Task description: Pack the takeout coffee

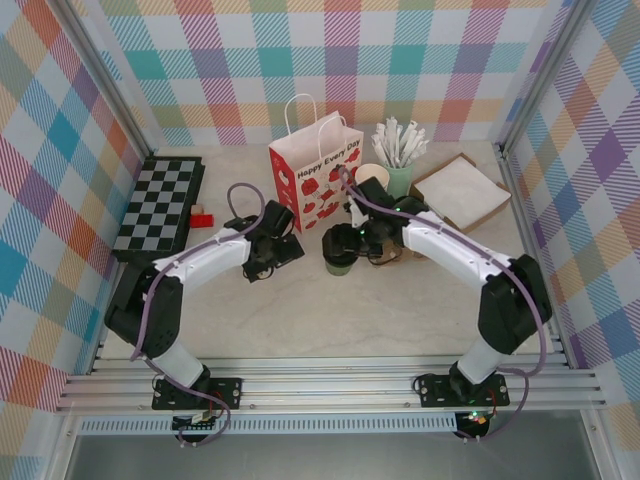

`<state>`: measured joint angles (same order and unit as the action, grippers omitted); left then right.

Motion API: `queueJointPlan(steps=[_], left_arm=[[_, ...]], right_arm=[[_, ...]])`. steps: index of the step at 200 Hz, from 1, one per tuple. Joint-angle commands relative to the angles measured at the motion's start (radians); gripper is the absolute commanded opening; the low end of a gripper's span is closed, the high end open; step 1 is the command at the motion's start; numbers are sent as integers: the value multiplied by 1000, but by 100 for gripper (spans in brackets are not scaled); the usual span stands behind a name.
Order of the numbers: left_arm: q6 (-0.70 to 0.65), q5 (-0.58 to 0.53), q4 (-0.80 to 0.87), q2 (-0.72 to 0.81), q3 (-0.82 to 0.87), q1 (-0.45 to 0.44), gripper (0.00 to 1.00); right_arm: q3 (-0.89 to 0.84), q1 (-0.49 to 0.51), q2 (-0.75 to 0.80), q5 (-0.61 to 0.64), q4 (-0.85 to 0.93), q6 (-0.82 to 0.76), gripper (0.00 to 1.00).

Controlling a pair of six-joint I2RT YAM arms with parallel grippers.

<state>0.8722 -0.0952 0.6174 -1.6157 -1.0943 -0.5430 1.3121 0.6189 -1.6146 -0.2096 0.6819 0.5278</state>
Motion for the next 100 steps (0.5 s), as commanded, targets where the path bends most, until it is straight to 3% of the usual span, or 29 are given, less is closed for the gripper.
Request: queueJointPlan(steps=[1,26,50,70,100], left_arm=[[15,-42,-26,57,45,-6,100],[-32,20,-140,113,101,-11,100],[-105,119,-241,117,87,-73,100],[-140,147,-221,39,-20,-165,99],[-157,170,-156,-161,-241,-287,88]], right_arm=[[-42,-69,106,-36,63,-36,69],[-85,-173,212,-41,153,-73,69],[-124,-339,317,-50,230,-130,69],[-140,-475,368,-58,276,-181,69],[-161,-650,389,-98,278,-226,69]])
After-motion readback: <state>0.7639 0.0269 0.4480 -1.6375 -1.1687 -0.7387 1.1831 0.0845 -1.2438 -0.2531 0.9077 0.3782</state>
